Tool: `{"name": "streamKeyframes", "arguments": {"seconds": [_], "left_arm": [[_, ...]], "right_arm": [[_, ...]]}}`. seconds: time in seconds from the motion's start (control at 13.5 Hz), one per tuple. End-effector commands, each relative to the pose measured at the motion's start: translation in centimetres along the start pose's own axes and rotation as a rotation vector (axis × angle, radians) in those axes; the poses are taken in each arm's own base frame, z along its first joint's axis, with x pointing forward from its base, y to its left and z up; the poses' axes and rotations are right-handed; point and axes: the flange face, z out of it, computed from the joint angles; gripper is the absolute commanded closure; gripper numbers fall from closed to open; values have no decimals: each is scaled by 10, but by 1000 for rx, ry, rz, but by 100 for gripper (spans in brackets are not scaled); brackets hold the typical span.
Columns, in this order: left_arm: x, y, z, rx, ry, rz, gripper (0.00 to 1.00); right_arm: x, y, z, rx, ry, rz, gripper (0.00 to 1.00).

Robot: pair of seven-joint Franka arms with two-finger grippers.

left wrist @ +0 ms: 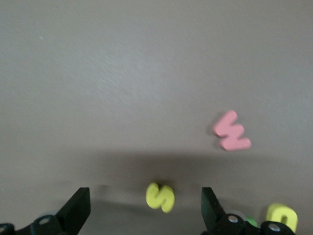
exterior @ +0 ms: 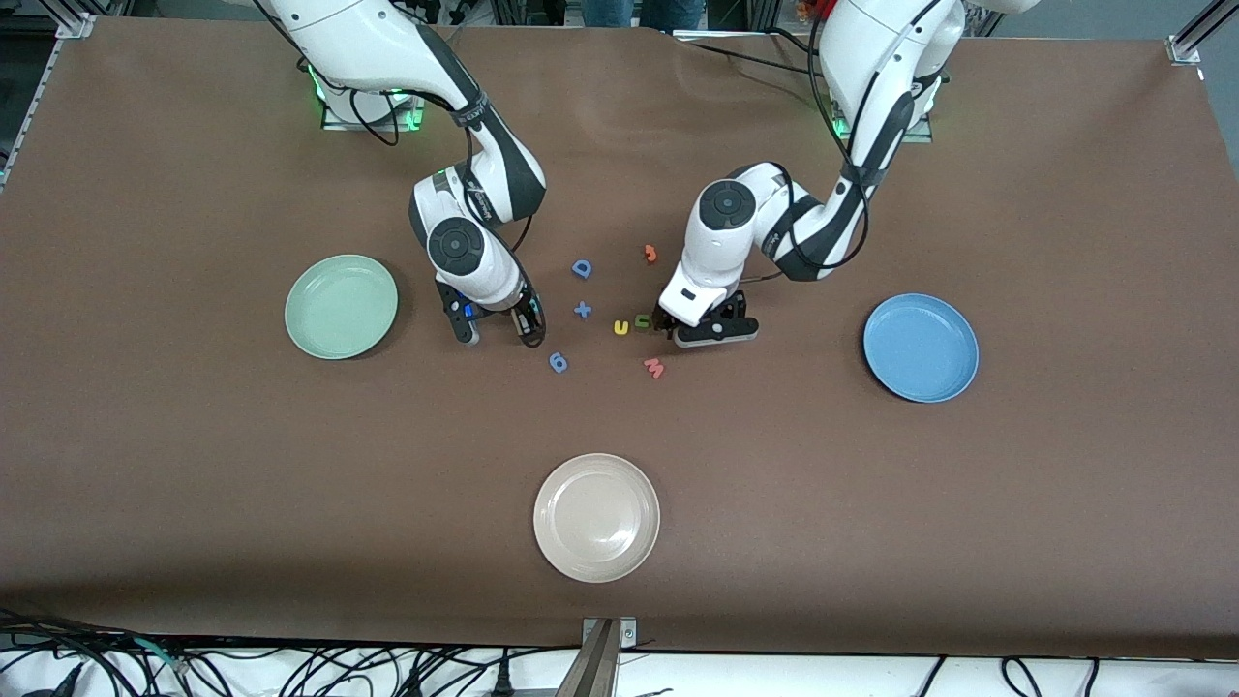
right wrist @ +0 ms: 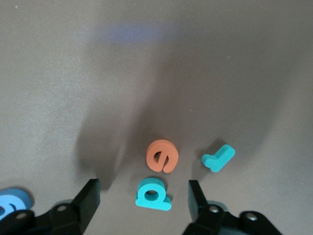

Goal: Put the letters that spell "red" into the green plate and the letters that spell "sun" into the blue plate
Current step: 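Grasp the teal letter with the right gripper while the left gripper grasps yellow s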

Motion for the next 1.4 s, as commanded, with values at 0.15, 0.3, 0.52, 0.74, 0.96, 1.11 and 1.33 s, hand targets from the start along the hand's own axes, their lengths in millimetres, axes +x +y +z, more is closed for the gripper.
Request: {"name": "streamKeyframes", "arguments": {"seconds": [0.15,0.3,0.52,0.74,0.96,1.11,1.33], "left_arm": [[-12,5,11,17,8,83,1],[-9,7,15,17,7,116,2],[-4,4,16,20,6,135,2],[3,5,13,22,9,127,14],[5,6,17,25,5,111,22],[3,7,19,25,-2,100,25],[-2,10,20,27,0,78,47]], "right_arm": [[-2,3,5,5,-5,21,20],[-3,3,4,7,-10,27,20],[-3,2,5,11,-13,33,22],[-2,1,11,23,-12,44,22],[-5,1,14,27,-12,43,22],[-5,1,14,28,-12,43,22],[-7,0,13,29,-18,49,23]]}}
